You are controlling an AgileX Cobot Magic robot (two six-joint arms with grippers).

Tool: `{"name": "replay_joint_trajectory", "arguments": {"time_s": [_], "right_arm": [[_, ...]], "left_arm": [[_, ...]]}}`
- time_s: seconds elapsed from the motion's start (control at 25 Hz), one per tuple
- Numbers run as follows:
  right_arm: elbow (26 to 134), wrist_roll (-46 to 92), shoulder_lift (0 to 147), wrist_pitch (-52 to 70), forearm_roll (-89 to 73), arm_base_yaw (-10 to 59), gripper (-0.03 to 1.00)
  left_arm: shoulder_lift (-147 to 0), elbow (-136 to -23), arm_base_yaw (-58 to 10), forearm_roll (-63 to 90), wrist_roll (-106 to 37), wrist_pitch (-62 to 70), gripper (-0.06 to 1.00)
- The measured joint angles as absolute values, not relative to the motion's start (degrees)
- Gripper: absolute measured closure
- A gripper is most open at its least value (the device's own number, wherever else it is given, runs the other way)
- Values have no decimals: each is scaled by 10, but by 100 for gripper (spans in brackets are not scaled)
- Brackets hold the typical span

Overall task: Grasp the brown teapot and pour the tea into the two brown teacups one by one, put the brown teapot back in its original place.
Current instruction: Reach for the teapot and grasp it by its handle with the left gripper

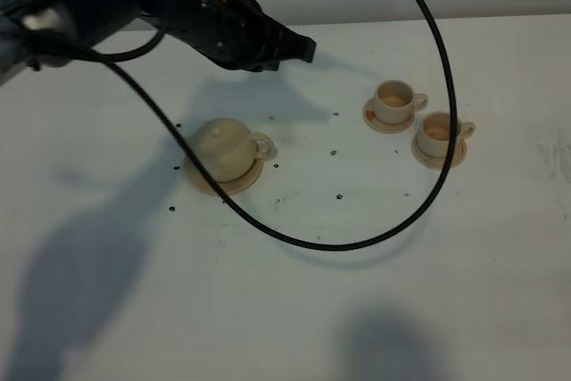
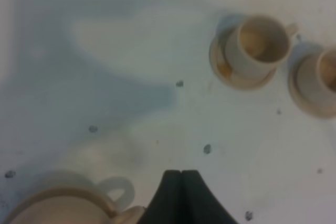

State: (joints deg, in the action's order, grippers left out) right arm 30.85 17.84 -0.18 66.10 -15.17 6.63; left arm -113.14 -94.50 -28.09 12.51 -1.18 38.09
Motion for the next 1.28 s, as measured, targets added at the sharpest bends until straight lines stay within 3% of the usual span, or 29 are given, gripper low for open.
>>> {"name": "replay_joint_trajectory", "arguments": {"time_s": [0.4,1.28], "right_arm": [[309,178,-2,660,-154,66,75],[309,178,-2,660,-156,66,75]], "left_arm": [[-1215,-1029,-296,-9,-41,456,100],[-1287,-1029,-296,-15,-136,468,100]]}}
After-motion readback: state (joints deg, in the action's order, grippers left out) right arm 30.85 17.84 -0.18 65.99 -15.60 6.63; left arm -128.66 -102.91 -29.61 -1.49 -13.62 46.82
